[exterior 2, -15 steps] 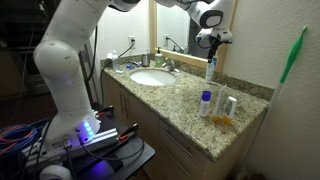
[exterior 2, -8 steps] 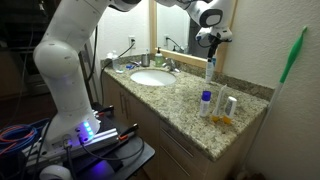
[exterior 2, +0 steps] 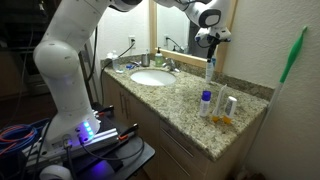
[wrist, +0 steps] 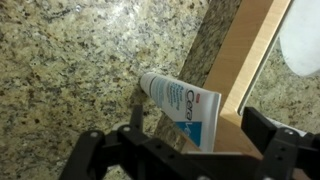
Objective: Move the tube near the mirror towards you
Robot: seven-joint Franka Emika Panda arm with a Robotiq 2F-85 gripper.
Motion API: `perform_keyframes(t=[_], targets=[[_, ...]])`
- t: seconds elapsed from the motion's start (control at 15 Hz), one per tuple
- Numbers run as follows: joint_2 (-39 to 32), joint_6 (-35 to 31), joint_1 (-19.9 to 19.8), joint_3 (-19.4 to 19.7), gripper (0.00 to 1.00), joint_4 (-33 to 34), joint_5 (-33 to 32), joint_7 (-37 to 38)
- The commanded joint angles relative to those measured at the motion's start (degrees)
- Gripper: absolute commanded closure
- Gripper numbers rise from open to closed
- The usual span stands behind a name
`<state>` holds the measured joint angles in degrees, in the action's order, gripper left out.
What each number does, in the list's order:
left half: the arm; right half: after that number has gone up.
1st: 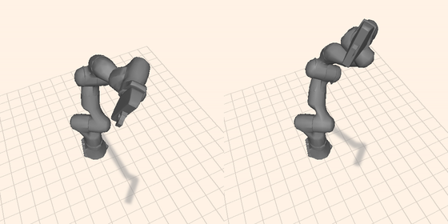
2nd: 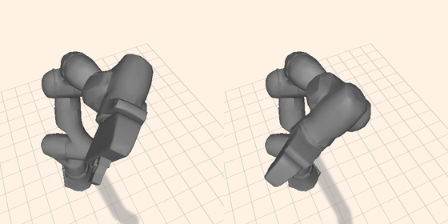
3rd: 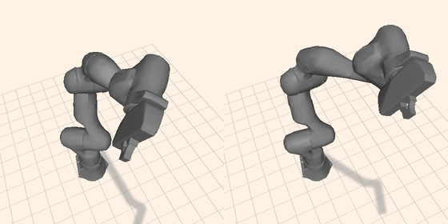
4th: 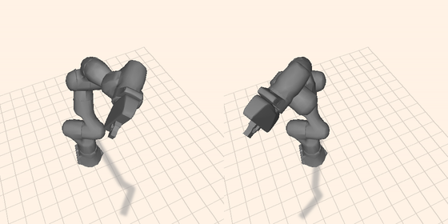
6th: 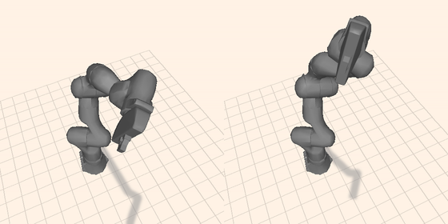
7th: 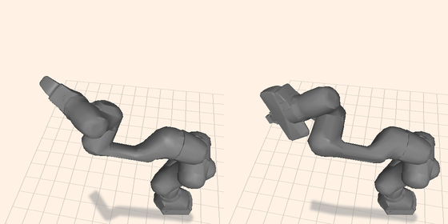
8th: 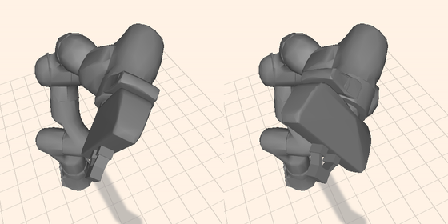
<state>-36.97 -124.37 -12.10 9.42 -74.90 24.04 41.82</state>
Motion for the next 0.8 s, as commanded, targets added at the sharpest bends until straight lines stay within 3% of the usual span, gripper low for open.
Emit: perform_keyframes(t=[0.0,0.27,0.33,0.47,0.73], targets=[[-2.47,0.37,-0.26,-0.62,0.0,2.86,-1.4,1.04],[-4.52,0.43,-0.33,-0.27,0.04,4.37,-2.55,2.05],[-4.99,0.42,-0.4,-0.29,0.26,4.82,-2.69,2.1],[-5.42,0.39,-0.52,-0.43,0.31,5.21,-2.6,2.15],[-5.45,0.2,-0.54,-0.31,0.58,5.73,-2.86,2.15]])
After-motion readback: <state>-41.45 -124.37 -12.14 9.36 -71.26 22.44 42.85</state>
